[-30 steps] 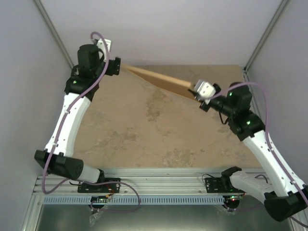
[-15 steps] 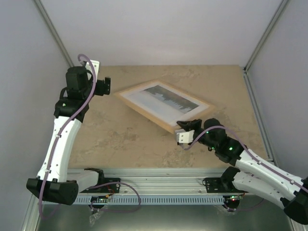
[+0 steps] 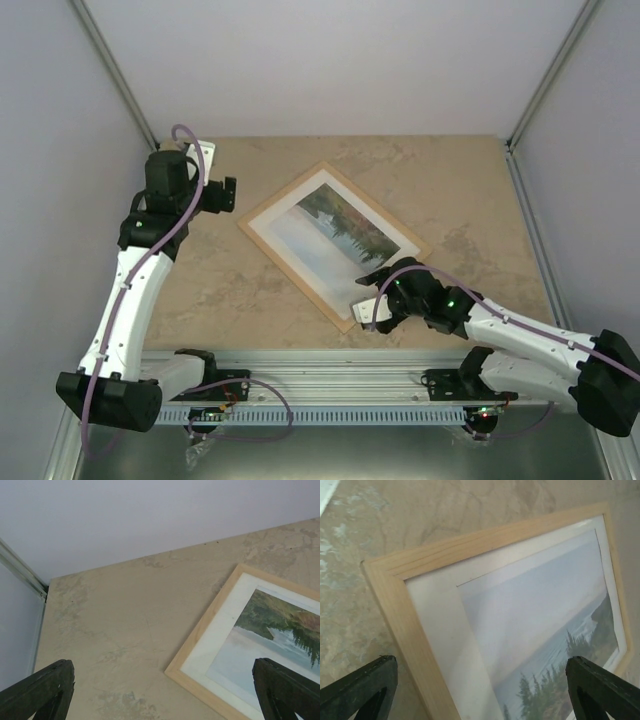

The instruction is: Put the photo into the frame

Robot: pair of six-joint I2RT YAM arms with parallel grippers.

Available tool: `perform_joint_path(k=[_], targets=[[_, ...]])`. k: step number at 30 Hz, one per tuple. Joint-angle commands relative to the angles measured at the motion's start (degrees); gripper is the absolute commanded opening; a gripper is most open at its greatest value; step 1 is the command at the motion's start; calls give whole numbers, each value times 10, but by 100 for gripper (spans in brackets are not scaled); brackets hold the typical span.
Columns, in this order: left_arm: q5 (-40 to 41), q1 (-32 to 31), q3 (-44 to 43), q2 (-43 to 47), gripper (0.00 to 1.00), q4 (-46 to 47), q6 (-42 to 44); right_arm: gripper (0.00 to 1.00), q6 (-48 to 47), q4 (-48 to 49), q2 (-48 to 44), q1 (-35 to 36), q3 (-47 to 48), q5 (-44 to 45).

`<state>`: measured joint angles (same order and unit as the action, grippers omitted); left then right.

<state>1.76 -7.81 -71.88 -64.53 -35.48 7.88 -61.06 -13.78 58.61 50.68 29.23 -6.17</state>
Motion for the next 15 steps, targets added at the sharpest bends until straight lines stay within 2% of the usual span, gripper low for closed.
perform_joint_path(k=[1,5,9,12,15], targets=[[-18,4,8,0,99,-1,3,97,-23,-77,-1,3,31,-51],[-36,4,13,-15,99,-2,1,98,-34,-161,-5,3,54,-57],[-54,4,26,-24,99,-3,-4,98,11,-199,-14,-21,98,-79],[-73,4,42,-35,99,-10,-15,98,53,-228,21,-71,152,-111],[-103,5,62,-56,99,-17,-24,98,92,-248,77,-154,212,-155]])
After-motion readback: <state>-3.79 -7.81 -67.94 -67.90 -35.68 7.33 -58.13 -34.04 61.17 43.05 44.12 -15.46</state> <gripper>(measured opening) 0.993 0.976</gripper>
